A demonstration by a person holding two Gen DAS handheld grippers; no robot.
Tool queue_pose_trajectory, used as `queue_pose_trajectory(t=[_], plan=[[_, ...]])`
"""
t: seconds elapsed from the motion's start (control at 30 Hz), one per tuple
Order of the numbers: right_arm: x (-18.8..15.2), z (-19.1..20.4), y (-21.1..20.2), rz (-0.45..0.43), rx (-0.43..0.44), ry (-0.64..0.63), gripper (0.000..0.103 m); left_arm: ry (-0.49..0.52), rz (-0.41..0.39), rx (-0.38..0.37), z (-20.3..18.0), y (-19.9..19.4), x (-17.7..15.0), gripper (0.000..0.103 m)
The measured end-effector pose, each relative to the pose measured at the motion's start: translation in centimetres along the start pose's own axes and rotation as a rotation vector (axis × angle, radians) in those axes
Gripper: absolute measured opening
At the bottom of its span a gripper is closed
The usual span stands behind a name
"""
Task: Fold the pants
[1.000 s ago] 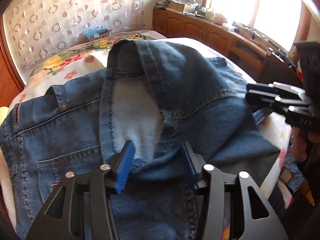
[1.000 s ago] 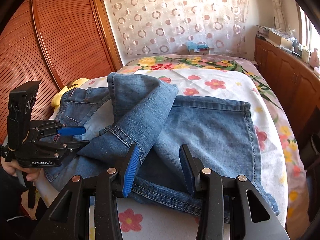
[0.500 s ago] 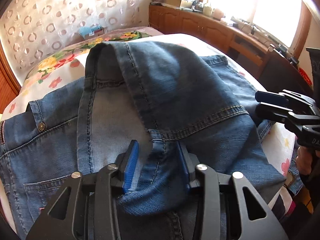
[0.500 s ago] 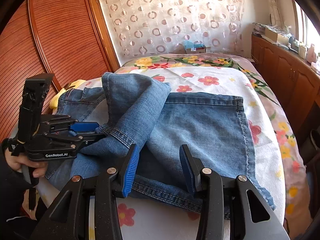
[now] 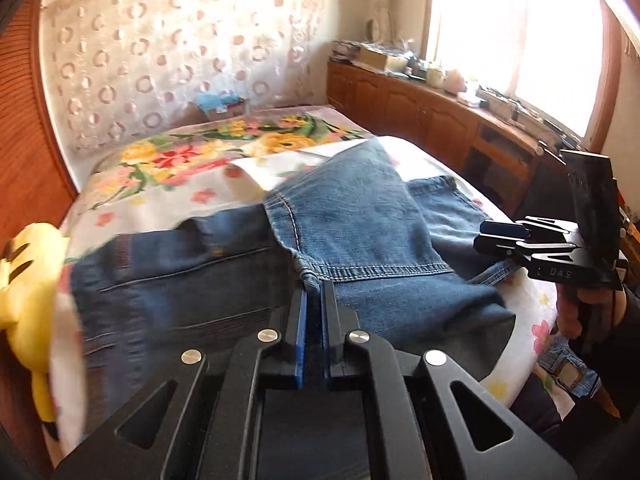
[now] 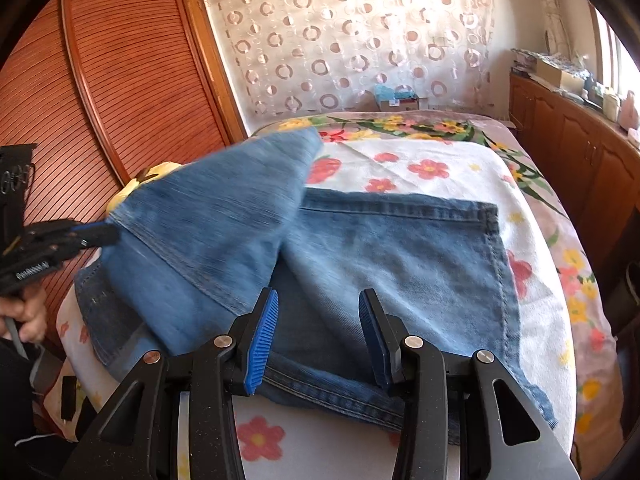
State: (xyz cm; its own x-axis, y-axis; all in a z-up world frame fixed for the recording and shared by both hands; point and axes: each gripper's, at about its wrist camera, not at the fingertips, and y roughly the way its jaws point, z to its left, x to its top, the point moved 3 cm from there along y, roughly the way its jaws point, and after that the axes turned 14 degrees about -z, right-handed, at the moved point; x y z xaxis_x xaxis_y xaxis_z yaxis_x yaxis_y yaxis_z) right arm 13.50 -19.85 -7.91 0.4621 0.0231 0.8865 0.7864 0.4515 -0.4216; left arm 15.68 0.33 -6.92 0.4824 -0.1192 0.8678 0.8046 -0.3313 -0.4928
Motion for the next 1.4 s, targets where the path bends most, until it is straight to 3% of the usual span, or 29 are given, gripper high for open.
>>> queue_pose_trajectory(t=[0.17, 0.4, 0.73, 0.83, 0.9, 0.97, 1.23, 1.4], plan=[[0.7, 1.2, 1.4, -0.003, 0.020, -0.020, 0.044, -0.007, 0.055, 0.011, 1.0, 1.2, -1.5, 0.008], [0.5, 1.6, 2.2, 0.007, 0.030, -0.042, 0.044, -0.046, 0.089, 0.012, 1.8, 2.8, -2.8, 0.039], [0.6, 1.5, 2.5, 0.010, 0.022, -0.038, 0.044, -0.082, 0.173, 0.012, 1.6, 5.8, -5.3, 0.041], [0.3, 1.5, 2.4, 0.012, 0.022, -0.039, 0.044, -0.085, 0.156, 0.003, 1.1, 5.6, -5.3, 0.036], [0.2, 1.3, 2.3, 0.012, 0.019, -0.034, 0.044, -0.073, 0.149, -0.012, 0.5, 5.4, -5.4, 0.016], [0.2, 1.0, 2.3, 0.012, 0.014, -0.027, 0.044, -0.056, 0.135, -0.017, -0.1, 4.9, -5.2, 0.009], [1.0, 1.0, 1.4, -0.009, 0.013, -0.022, 0.044, -0.023, -0.060, 0.056, 0.8, -1.9, 0.5, 0.007], [2.1, 2.0, 0.8, -0.044, 0.040, -0.019, 0.044, 0.016, -0.177, 0.171, 4.0, -8.6, 5.5, 0.007]])
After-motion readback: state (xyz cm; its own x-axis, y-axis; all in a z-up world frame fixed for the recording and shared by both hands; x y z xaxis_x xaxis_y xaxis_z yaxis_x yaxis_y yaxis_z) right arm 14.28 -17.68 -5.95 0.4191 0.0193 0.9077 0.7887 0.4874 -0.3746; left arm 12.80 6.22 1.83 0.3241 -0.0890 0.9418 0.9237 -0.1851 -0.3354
